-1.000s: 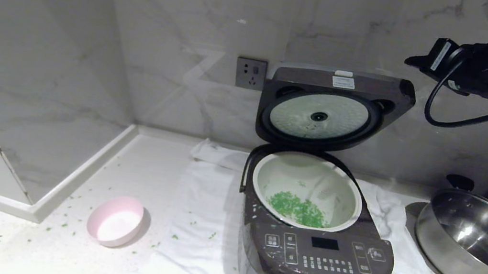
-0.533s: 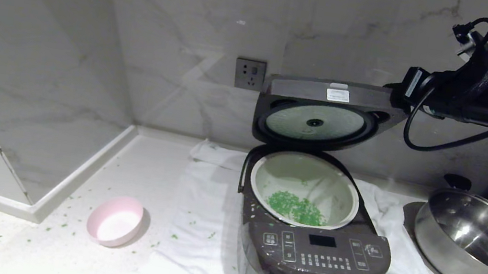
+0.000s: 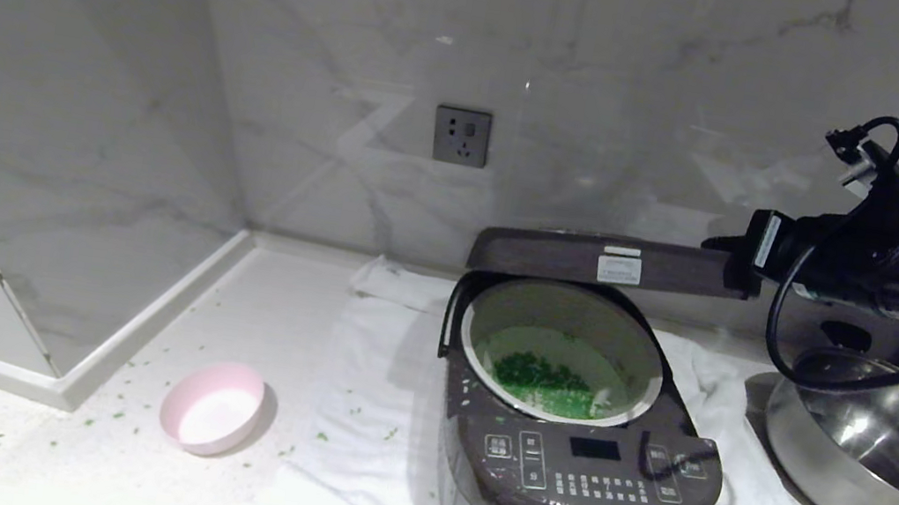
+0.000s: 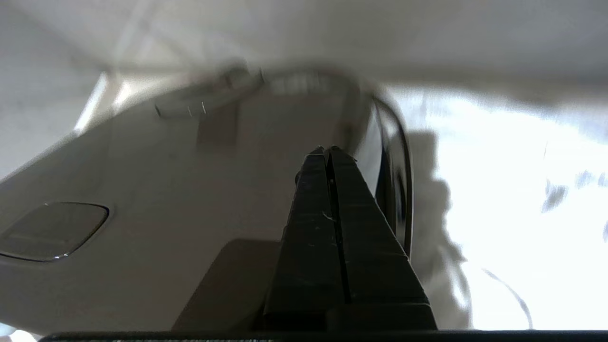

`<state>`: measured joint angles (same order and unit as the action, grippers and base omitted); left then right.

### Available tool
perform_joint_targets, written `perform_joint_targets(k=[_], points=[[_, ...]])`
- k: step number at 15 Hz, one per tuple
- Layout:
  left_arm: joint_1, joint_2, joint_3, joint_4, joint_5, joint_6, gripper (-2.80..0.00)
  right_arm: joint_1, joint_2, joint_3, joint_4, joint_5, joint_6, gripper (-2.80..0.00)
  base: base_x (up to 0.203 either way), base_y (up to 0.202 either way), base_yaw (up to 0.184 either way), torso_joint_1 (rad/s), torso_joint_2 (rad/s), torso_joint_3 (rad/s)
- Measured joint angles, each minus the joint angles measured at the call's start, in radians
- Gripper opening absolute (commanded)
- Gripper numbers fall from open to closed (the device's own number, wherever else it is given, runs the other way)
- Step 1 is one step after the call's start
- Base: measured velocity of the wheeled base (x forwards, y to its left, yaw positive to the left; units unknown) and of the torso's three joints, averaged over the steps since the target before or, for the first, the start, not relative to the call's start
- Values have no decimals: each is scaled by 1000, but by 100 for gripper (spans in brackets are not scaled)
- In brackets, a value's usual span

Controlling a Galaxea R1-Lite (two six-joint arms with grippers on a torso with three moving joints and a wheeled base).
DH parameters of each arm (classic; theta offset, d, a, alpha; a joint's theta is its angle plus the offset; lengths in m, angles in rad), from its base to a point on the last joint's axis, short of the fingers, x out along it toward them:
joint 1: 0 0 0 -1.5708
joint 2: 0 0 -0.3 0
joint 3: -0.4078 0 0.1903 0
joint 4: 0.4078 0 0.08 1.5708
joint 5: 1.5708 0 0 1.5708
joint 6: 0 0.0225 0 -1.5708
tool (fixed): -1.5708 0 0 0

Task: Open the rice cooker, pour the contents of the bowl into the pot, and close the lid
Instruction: Close the rice cooker

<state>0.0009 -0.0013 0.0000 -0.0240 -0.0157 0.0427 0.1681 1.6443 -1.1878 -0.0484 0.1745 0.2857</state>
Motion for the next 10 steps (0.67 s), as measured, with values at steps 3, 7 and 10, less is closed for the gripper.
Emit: perform_joint_targets(k=[3,7,10], points=[[1,0,0,0,0,0,-280,17,-67,141,-15,3,0,-280,0,0,0,0,0,0],[3,0,0,2,3,4,-280,32,-104,283,-95,0,2,-280,0,0,0,0,0,0],[1,0,0,1,7,1,-280,40,-111,367,-148,1,3,-280,0,0,0,0,0,0]])
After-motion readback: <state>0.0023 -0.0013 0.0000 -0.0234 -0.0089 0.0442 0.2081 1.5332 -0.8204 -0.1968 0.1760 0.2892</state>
